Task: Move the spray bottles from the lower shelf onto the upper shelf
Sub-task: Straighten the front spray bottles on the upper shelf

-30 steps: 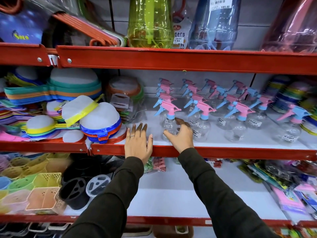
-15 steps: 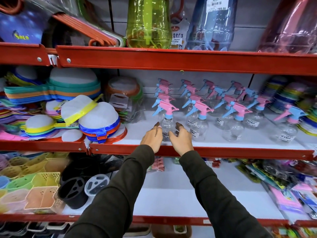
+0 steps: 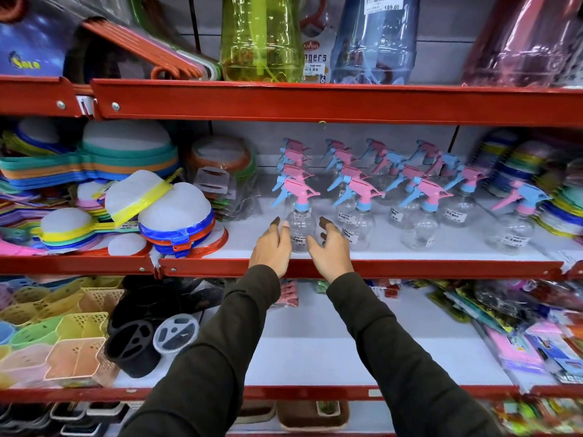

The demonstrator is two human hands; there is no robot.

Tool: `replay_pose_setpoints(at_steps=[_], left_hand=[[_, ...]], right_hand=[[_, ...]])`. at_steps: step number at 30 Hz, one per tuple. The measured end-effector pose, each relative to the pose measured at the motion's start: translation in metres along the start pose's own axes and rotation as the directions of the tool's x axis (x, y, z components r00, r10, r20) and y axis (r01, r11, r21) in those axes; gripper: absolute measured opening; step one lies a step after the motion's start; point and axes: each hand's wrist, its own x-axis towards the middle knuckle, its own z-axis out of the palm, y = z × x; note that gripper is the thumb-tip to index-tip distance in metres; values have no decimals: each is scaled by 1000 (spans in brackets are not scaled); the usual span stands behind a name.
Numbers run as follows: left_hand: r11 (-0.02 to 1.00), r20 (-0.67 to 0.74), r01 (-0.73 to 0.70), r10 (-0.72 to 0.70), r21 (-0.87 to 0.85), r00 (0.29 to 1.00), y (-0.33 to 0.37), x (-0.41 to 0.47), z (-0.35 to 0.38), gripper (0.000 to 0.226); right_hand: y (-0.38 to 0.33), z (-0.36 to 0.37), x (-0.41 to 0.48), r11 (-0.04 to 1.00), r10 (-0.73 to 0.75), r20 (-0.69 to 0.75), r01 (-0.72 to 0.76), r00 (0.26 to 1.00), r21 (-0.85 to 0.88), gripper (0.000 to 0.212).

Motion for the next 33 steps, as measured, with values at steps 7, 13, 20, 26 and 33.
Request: replay_pose_setpoints(at_steps=[7,13,20,26,33], left_hand=[[941,-388,-313,244,-126,889,-2,-33,27,38],[913,-252,-378,334,-153,908,28,-36,61,42],[983,81,-140,149,-117,985,73,-11,93,59],[998,179,-4,14,-61,984,76,8,105,64],[996,151,-17,31,-93,988,68,2,118,64]], right_hand=[[17,-31,-18,987,-107,-212,128,971,92,37],[33,-66,-12,979,-69,-376,136,924,154,36],[41,-98,18,994,48,-169,-31,984,100,52],[48,-107,31,999,45,10,-45,999,12,53],[58,-108,32,999,33,17,-33,999,24,52]])
